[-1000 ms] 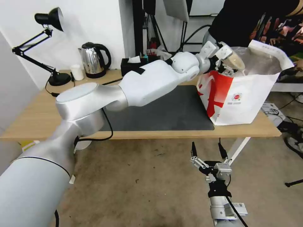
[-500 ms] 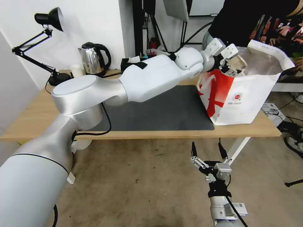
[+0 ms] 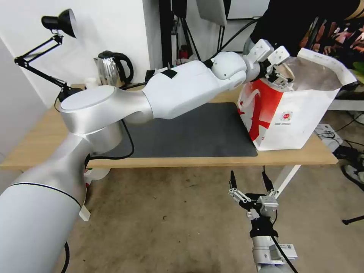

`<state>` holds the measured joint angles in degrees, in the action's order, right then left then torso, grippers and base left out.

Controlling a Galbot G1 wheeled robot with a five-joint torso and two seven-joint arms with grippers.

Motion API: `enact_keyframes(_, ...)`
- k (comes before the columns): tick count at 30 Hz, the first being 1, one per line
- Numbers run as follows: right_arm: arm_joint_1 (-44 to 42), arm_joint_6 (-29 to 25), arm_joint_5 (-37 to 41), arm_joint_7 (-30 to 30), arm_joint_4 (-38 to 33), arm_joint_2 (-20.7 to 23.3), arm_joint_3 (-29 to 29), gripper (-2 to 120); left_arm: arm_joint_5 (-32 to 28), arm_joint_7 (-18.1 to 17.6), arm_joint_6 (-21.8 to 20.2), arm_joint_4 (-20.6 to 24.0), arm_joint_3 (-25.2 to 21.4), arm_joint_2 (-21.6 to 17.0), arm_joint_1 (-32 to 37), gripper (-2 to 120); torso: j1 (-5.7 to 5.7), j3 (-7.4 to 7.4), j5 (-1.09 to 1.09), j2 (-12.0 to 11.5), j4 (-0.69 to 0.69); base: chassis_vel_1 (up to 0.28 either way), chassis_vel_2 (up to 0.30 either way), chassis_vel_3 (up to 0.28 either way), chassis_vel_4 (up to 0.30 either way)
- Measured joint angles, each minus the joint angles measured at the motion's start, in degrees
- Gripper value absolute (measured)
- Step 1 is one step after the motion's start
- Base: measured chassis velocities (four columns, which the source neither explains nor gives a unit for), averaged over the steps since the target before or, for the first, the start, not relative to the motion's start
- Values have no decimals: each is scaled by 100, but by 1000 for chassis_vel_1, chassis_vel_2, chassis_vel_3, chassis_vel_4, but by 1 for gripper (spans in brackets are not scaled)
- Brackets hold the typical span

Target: Pick up the trash from the table and place it into the takeout bag.

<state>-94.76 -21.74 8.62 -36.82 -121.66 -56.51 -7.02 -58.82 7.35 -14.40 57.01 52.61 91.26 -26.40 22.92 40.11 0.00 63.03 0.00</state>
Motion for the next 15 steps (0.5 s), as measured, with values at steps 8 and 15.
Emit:
enact_keyframes(8, 0, 0, 0, 0, 0, 0, 0, 100, -40, 18, -91, 37, 13, 0, -125, 100, 0, 0, 0, 0, 0, 0, 0, 0, 0)
enact_keyframes(15, 0, 0, 0, 0, 0, 0, 0, 100, -166, 24, -156, 62, 38, -1, -282, 100, 0, 0, 0, 0, 0, 0, 0, 0, 0)
